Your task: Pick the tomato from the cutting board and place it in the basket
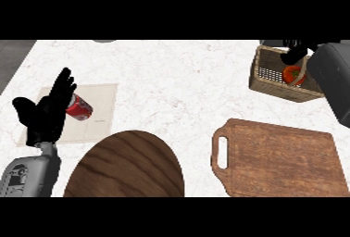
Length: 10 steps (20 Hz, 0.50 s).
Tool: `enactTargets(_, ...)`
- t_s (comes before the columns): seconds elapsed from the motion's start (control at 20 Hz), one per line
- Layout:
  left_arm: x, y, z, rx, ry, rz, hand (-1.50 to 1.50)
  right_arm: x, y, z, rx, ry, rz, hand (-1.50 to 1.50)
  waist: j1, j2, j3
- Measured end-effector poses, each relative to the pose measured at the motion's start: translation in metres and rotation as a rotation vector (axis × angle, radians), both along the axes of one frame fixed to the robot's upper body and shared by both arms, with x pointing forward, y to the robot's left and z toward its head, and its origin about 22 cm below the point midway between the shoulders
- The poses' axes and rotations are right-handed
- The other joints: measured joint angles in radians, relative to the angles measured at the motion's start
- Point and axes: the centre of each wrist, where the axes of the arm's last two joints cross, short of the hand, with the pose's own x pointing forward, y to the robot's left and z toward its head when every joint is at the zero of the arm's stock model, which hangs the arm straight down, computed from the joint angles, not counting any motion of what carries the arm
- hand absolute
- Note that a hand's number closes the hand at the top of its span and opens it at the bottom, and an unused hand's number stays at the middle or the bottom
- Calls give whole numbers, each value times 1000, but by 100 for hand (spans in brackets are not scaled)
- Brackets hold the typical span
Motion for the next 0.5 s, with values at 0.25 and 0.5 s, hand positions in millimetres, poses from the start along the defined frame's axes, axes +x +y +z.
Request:
enactTargets(0.25, -3, 4, 3, -2, 2, 7, 0, 0, -1, 7, 164, -118, -2, -150, -4, -2, 1)
enactTargets(0.5, -6, 7, 2, 6, 6, 9, 0, 0, -13, 27, 364, -240, -32, -150, -9, -4, 1)
